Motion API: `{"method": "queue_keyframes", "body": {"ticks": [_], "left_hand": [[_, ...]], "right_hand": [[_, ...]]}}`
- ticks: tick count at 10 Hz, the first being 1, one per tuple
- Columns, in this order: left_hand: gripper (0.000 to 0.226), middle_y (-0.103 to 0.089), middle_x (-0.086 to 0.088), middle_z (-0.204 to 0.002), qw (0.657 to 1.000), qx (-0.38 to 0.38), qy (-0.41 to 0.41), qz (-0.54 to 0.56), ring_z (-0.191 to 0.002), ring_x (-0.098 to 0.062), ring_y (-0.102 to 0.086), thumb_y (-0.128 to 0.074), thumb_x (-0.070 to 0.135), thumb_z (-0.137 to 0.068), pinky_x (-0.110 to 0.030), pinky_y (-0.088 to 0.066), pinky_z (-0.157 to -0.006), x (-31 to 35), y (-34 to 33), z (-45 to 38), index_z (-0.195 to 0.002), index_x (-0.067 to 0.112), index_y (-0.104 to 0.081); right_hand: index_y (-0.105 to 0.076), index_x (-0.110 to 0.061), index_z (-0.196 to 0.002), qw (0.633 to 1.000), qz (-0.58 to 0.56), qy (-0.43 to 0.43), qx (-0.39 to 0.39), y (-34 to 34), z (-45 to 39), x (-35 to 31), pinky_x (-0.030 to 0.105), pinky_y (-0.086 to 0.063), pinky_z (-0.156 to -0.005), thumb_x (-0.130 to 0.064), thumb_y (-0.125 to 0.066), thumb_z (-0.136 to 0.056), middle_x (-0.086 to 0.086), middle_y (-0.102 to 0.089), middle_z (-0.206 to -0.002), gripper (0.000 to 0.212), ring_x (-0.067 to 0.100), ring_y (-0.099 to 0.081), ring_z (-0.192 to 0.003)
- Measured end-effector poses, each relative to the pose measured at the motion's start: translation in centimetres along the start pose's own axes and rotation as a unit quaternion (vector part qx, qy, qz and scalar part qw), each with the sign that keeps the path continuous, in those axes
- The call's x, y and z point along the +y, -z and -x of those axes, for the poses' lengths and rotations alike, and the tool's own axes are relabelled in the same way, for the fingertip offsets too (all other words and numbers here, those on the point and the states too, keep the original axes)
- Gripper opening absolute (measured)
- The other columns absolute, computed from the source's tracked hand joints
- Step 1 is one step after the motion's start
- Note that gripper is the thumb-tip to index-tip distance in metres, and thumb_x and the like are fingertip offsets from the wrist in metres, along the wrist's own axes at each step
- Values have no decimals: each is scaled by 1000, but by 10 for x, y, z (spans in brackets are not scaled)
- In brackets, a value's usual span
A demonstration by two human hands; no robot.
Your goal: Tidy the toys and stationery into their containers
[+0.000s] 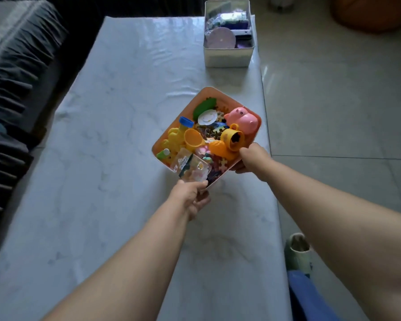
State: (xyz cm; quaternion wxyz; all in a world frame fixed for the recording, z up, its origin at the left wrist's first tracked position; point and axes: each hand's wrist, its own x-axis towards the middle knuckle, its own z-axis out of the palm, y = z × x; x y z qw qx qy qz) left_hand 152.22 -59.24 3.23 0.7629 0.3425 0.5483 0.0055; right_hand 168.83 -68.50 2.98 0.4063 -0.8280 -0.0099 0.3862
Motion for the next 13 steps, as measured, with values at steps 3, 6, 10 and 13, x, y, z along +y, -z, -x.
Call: {"method": "queue_keyframes", "body": {"ticks": [3, 6, 10, 13], "left_hand": [[57, -49, -9, -143, 999, 24, 5, 47, -134, -31, -44, -41, 48, -98, -49, -37, -106, 70, -90, -68, -144, 15, -38], [58, -52, -12, -138, 987, 76, -34, 137, -121, -35, -55, -35, 57, -96, -51, -49, -91, 105, -182, -124, -140, 20, -38], [52, -51, -11, -139, 979, 121, -40, 158, -124, -33, -53, -36, 49, -99, -49, -53, -86, 115, -234, -140, -140, 17, -39], [55, -44, -12, -145, 990, 136, -45, -18, -118, -35, -57, -28, 56, -98, -47, -50, -91, 110, -203, -125, -146, 28, -28]], "right_hand": [[-52, -4, -122, 996, 51, 26, -64, 73, -130, -62, 30, -59, -55, -14, -35, -98, 15, -69, -91, 31, 23, -71, -71], [-57, 0, -112, 984, 145, 43, -93, 136, -227, -115, 30, -58, -60, -22, -38, -101, 15, -70, -86, 30, 23, -70, -70], [-56, -5, -110, 974, 211, 78, -36, 139, -277, -145, 39, -60, -79, -26, -43, -100, 16, -69, -96, 27, 27, -71, -82], [-38, -9, -136, 946, 293, 121, 62, 130, -261, -141, 41, -56, -87, -13, -47, -97, 13, -56, -117, 40, 29, -62, -102]]}}
